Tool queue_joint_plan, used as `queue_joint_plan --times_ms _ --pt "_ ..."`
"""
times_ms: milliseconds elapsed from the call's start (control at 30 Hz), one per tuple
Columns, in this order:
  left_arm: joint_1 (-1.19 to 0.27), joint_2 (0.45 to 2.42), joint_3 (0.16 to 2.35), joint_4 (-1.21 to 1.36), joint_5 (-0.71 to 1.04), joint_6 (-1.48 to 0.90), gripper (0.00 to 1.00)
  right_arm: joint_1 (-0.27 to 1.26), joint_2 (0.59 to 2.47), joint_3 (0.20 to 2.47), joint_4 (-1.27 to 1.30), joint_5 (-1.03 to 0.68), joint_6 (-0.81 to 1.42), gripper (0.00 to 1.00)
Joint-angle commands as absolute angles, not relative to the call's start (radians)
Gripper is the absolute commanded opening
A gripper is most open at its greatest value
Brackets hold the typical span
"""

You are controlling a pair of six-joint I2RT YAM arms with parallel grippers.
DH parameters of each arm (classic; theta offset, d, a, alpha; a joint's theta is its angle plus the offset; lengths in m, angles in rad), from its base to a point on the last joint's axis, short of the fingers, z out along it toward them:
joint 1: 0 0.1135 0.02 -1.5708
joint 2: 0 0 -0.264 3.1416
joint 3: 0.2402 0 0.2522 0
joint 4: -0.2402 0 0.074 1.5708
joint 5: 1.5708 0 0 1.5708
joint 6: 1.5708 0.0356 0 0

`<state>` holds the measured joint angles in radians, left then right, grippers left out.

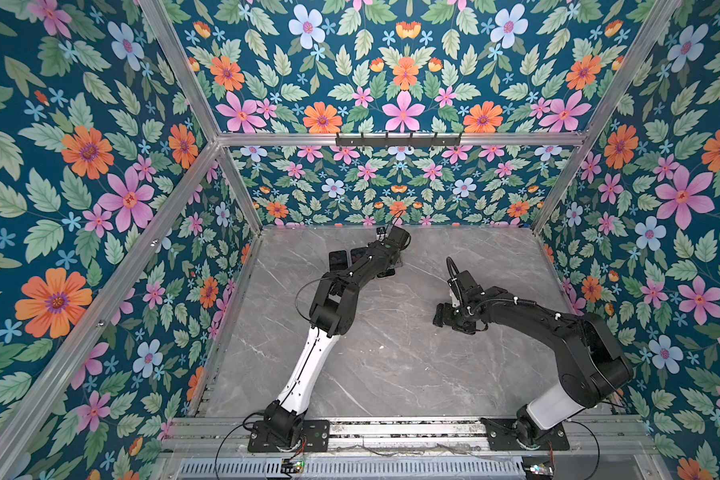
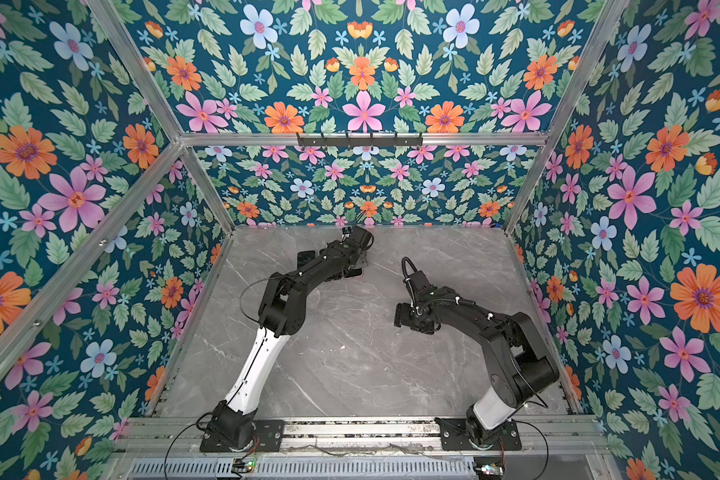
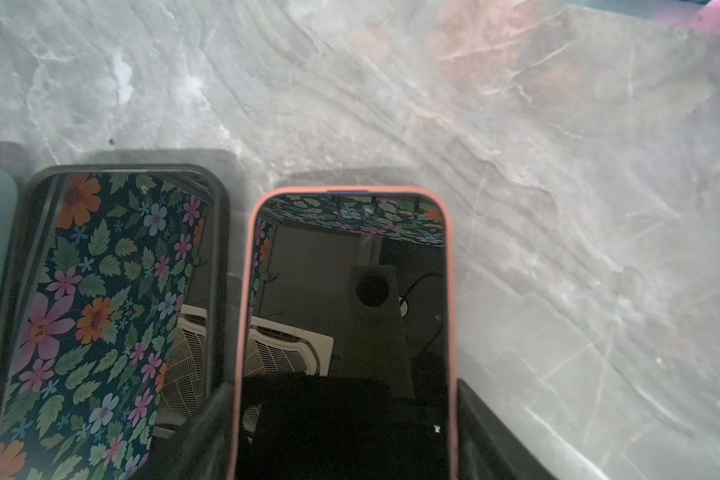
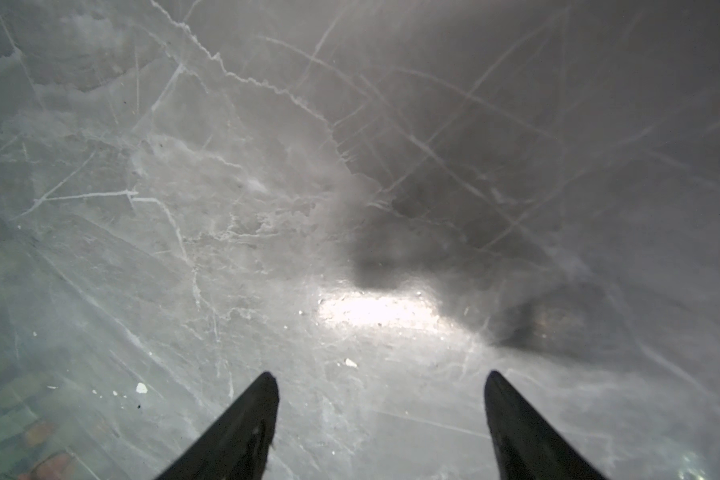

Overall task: Put the phone into the phone case
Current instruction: 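Carry the pink-cased phone with the left gripper beside the other two phones, then lower the phone onto the table and open the left gripper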

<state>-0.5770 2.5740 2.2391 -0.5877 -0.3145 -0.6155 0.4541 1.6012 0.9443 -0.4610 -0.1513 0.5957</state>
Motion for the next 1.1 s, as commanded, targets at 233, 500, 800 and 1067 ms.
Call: queue_joint_plan --times_ms 233,500,800,1067 --pt "-0.575 2.584 2.260 -0.593 -0.285 -0.630 0.86 0.454 1.591 0.947 -0.481 -0.146 0.594 0.78" --pt "-0.592 2.536 2.273 -0.607 -0.277 -0.626 0.88 0.454 1.582 0.955 -0.489 -0.139 0.589 0.78" --pt "-0.665 2.248 2.122 -0.631 -0.341 -0.562 0.86 0.457 1.462 1.033 -0.580 0.020 0.515 0.77" --pt "-0.738 1.712 1.474 -0.353 -0.405 -0.503 0.87 0.440 1.240 0.875 -0.298 0.414 0.337 0.77"
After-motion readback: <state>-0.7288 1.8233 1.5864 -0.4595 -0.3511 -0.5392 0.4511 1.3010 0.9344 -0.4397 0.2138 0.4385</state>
